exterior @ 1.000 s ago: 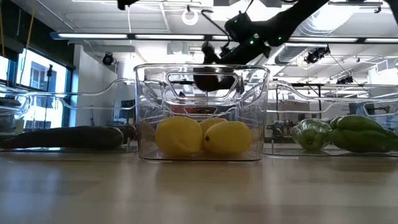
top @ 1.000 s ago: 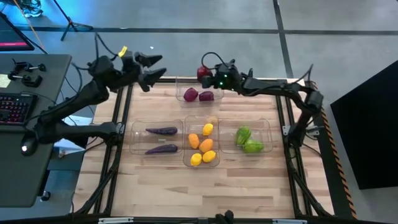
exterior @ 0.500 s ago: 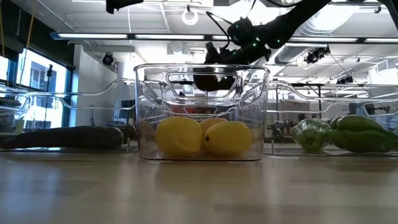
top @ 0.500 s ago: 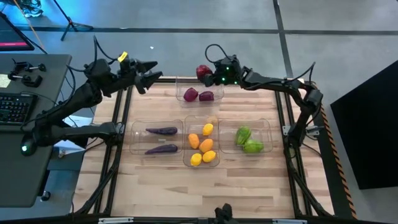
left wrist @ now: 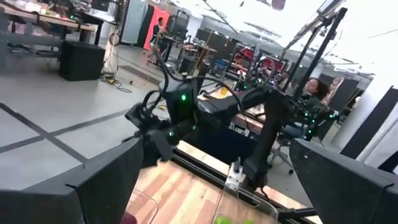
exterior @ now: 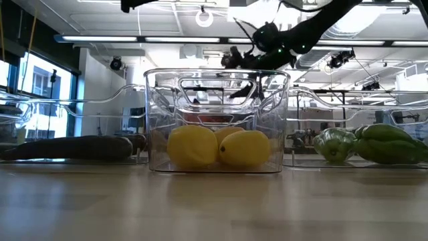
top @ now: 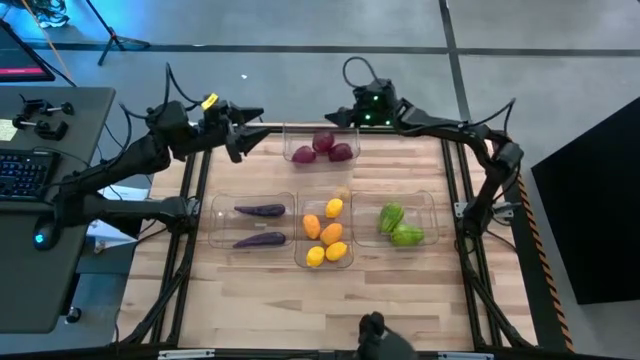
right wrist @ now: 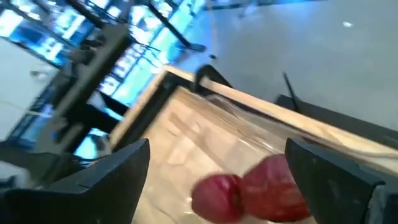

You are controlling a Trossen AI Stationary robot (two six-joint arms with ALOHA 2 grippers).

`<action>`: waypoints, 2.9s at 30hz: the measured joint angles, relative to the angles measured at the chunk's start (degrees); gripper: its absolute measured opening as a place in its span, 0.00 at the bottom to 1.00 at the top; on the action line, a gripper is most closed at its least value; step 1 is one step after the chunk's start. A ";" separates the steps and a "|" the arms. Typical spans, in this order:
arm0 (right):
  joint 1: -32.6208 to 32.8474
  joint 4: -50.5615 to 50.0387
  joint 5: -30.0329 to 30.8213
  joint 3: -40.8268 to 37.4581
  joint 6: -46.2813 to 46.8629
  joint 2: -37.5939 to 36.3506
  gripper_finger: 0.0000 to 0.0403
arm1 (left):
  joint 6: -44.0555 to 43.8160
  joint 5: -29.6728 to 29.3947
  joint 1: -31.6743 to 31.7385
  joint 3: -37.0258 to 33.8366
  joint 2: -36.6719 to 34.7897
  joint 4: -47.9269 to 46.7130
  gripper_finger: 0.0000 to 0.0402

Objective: Sort produce into baskets
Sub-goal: Return to Home Position

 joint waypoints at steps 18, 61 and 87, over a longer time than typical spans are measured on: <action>-6.32 -32.57 -3.24 -0.04 -20.35 -27.78 0.90 | -8.45 0.83 -6.08 -25.01 -0.60 37.29 0.98; 36.30 -45.59 20.91 -14.67 0.40 -65.76 0.90 | -20.65 -5.09 -13.94 -57.88 -30.80 44.34 0.98; 42.68 3.11 19.52 -70.04 -7.79 -98.78 0.90 | -20.87 -5.05 -13.92 -57.88 -30.77 42.85 0.98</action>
